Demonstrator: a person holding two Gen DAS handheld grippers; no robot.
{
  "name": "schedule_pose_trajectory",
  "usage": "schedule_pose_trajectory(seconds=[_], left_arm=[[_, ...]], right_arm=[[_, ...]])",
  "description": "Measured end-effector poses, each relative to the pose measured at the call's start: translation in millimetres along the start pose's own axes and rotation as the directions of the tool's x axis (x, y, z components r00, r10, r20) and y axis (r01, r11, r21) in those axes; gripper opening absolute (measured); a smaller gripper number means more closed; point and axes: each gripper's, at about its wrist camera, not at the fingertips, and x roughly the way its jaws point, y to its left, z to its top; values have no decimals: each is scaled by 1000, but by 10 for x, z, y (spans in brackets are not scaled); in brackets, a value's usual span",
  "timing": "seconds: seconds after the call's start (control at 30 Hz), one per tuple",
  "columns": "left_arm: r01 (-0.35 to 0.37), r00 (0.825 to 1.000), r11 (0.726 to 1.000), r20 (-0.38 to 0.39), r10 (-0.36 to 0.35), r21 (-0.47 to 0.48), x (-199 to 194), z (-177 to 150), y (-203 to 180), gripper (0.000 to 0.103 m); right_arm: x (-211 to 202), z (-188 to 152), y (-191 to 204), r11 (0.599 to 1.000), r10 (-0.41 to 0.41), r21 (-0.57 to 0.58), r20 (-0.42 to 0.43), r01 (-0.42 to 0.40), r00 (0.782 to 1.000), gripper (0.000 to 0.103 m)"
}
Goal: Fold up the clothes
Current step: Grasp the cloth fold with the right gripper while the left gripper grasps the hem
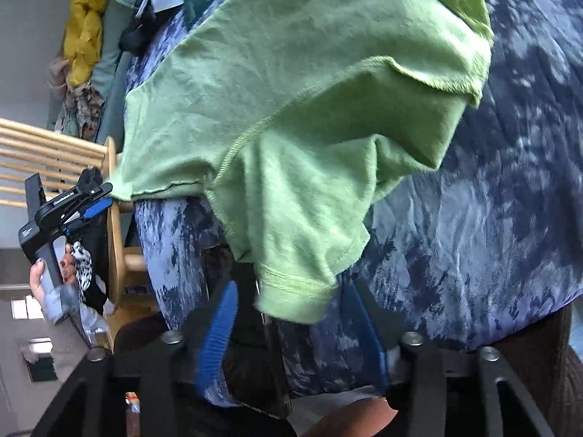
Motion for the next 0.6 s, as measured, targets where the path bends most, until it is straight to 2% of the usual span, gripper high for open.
schedule_pose_trajectory(seconds=[0.1,0.17,0.2,0.27,0.33,0.37,0.47,0.5,0.53,0.6], left_arm=[[55,998,986,13,-58,159,-186,-286,-357,65],[99,994,952,22,-110,290,-290,-514,-699,67],[111,991,926,29,-130,360,-336,-636,-892,67],[72,990,864,69,-122,498,-397,-842,-1241,67],[-22,984,751,147,-100,659,-423,-1128,-1610,68],[-65,979,670,177,-101,740,-406,-1306,-1795,68],[-91,981,519,165,-98,850,-280,-1575,-2109,68],[-81,984,489,147,-98,868,-233,-1628,-2187,68],[-64,987,478,127,-102,876,-193,-1657,-2246,68],[1,989,485,71,-130,874,-121,-1646,-2334,68]], right_arm=[[0,37,-45,1000,-14,4,-3,14,1000,61],[84,95,-104,1000,2,25,-29,-1,1000,60],[136,111,-118,999,13,37,-44,-11,999,55],[216,112,-120,997,51,54,-75,-47,996,7],[207,86,-59,993,110,43,-88,-106,990,6],[167,76,-16,992,128,28,-83,-126,988,6],[11,101,72,981,192,8,-62,-192,979,6],[-49,134,95,977,215,3,-51,-215,975,6],[-112,186,115,973,231,-3,-34,-231,972,6],[-197,317,147,971,241,-9,0,-241,971,7]])
